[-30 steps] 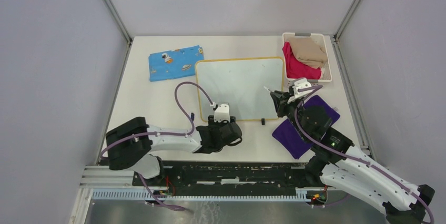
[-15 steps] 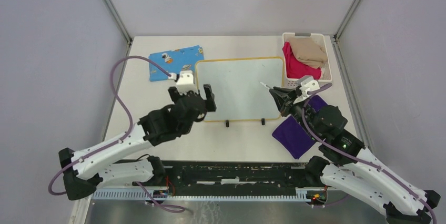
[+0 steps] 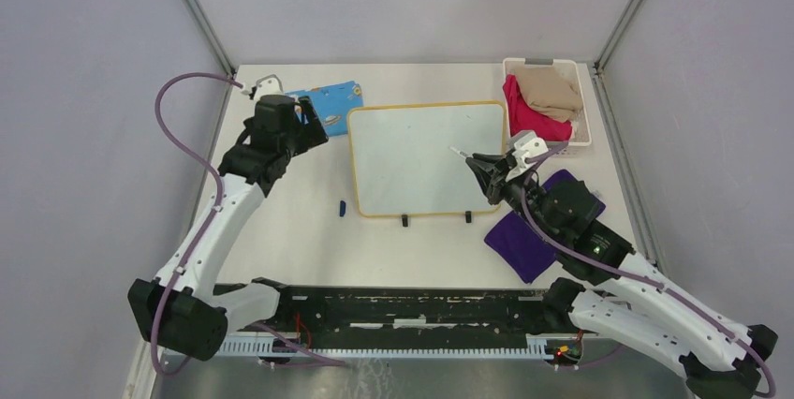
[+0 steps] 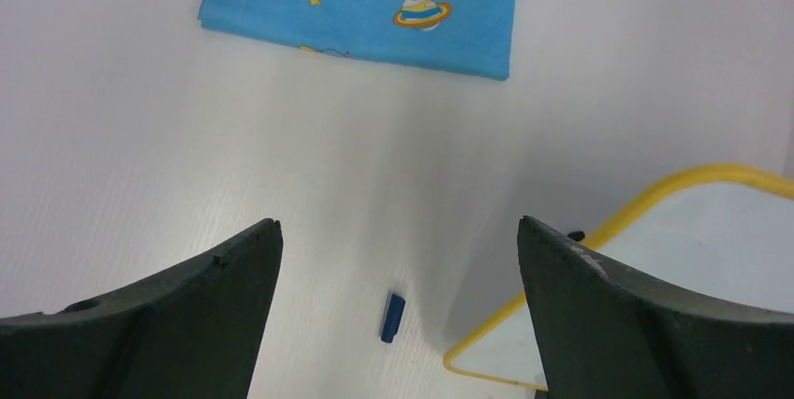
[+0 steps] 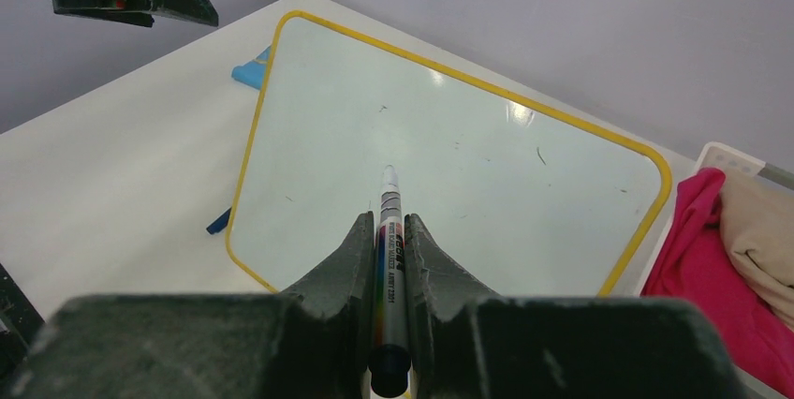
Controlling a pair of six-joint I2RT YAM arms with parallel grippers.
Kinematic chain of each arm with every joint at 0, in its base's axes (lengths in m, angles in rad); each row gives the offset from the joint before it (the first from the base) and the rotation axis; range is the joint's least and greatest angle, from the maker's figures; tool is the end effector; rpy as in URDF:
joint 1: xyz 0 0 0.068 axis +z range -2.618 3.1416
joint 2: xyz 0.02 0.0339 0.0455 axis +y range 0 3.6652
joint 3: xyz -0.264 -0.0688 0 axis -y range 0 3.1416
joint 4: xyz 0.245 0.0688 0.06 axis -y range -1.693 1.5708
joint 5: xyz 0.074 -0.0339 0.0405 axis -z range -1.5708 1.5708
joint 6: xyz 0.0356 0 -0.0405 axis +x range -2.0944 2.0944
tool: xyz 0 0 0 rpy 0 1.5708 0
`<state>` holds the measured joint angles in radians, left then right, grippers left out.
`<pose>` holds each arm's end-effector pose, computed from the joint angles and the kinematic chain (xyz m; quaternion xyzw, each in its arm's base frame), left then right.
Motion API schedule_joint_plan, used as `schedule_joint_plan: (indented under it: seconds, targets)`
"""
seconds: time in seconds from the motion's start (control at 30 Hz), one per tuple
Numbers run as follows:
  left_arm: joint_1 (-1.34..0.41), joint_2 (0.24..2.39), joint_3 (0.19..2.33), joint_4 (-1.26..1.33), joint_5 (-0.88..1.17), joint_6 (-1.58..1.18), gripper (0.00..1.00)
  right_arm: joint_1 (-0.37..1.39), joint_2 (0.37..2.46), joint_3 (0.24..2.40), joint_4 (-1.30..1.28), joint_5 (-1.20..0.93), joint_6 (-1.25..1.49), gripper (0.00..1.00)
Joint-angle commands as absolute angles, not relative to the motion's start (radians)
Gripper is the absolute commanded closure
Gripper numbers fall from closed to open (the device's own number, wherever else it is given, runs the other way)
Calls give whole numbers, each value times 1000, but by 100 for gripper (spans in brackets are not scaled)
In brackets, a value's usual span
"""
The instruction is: Write a sentence on the whiteboard
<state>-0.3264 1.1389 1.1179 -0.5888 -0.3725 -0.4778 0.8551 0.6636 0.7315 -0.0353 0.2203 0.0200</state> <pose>0.2348 -0.0658 0.3467 -0.1513 0.8625 -0.0267 0.4823 0.1116 0.1164 0.3561 -0.2081 0.6639 0.2334 0.6793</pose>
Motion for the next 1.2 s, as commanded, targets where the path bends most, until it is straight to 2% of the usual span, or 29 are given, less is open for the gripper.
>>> schedule_joint_plan:
  seconds: [0.0, 0.13, 0.27, 0.37, 0.53, 0.73, 0.9, 1.17]
  targets:
    - [-225, 1133, 1129, -444, -264, -573, 0, 853, 686, 749, 54, 188, 10, 100]
    - [-219, 1055, 1058, -311, -368, -531, 0, 852, 708, 765, 37, 183, 8, 100]
    - [-219, 999, 951, -100, -304, -392, 0, 851, 722, 759, 47, 195, -21, 100]
    - [-219, 1020, 944, -95, -304, -382, 0, 853, 723, 742, 68, 211, -17, 100]
    - [-215, 1034, 816, 84, -25, -481, 0, 852, 730, 720, 95, 227, -13, 100]
    - [-71, 1016, 632, 288, 138, -721, 0, 853, 707, 709, 101, 235, -24, 100]
    - [-47, 1049, 638, 335, 269, -667, 0, 853, 684, 683, 115, 238, -28, 100]
    - [-39, 1165, 652, 571, 651, -621, 0, 853, 713, 694, 137, 186, -3, 100]
